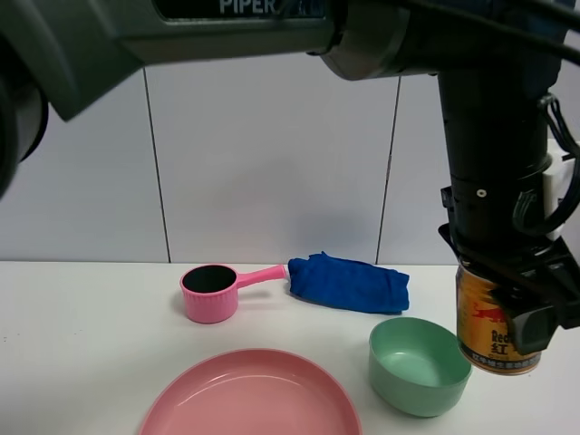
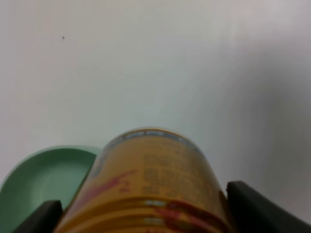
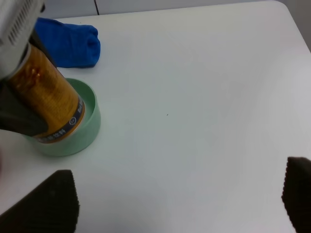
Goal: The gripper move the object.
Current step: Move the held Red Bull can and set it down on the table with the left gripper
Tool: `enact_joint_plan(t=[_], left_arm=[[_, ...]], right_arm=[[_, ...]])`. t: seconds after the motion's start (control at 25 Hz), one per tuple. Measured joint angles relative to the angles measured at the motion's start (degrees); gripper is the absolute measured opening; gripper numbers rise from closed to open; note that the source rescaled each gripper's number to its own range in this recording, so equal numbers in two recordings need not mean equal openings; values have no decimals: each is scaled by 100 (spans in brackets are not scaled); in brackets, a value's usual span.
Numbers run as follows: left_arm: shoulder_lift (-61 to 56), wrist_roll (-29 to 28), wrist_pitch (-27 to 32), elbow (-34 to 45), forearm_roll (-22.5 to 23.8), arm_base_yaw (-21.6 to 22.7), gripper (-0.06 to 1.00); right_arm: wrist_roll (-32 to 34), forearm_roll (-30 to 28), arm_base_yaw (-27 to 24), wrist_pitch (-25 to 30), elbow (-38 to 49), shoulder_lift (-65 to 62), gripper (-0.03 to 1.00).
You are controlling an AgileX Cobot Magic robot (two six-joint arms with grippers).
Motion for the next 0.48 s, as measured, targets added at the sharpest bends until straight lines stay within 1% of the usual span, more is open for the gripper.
enact_joint_plan(t=[0.08,0.2,0.4,0.48], left_arm=[[-5,-123,0,14,0,-56,0],[-5,-152,-5,155,22,-149,0],[-5,-152,5,496,351,-317,0],[-5,-152,28,548,386,-343,0]], right_arm=[[0,0,0,0,0,0,100],[0,0,0,0,0,0,100],[0,0,0,0,0,0,100],[0,-2,0,0,0,0,100]])
